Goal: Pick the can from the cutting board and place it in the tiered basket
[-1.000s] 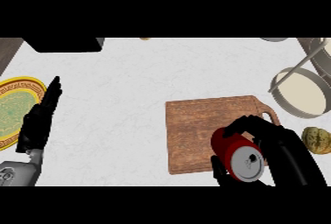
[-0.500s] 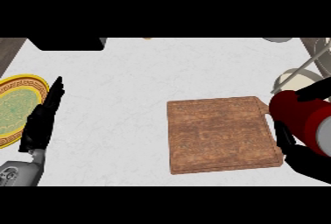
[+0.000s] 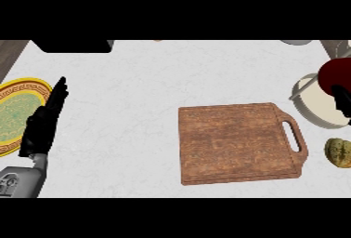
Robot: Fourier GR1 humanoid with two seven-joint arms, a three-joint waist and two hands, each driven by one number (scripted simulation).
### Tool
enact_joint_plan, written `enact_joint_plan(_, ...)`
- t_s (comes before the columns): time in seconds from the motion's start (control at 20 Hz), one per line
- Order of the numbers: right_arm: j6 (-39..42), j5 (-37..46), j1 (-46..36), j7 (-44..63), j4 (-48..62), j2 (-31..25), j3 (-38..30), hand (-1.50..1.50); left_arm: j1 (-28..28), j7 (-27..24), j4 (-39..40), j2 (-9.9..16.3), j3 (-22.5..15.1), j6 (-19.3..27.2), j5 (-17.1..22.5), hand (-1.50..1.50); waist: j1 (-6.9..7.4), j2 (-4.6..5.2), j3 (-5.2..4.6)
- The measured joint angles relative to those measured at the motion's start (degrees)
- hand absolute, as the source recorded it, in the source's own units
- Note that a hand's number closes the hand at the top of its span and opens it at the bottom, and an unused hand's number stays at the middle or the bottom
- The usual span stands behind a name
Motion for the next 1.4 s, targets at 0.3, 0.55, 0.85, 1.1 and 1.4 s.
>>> enact_joint_plan(0.3,-2.75,9.64,-2.26,-10.04,10.82,-5.51,1.05,1.50,-0.96,-0.98,1.94,-0.97,0.49,-0.69,-0.91,0.00,0.33,0.21,0.00)
enact_joint_plan(0.55,-8.20,19.10,-2.74,-17.38,20.30,-9.91,2.04,1.50,-0.75,0.42,0.04,-1.18,0.44,-0.69,-1.71,0.00,0.71,0.24,0.02)
enact_joint_plan(0.85,-11.99,22.63,-5.82,-27.18,33.23,-12.94,0.78,1.50,0.04,0.08,-0.22,-2.62,0.76,-1.20,-2.80,0.00,0.49,0.15,0.03)
enact_joint_plan(1.1,-13.74,22.43,-7.39,-36.21,42.74,-13.87,-0.18,1.50,-0.34,0.54,-0.41,-3.27,1.48,-1.59,-3.61,0.00,0.44,-0.21,-0.28)
enact_joint_plan(1.4,-12.53,21.00,-10.67,-42.69,53.11,-14.57,-1.19,1.50,-0.76,0.59,-0.20,-3.59,2.05,-2.43,-3.88,0.00,0.53,-0.50,-0.54)
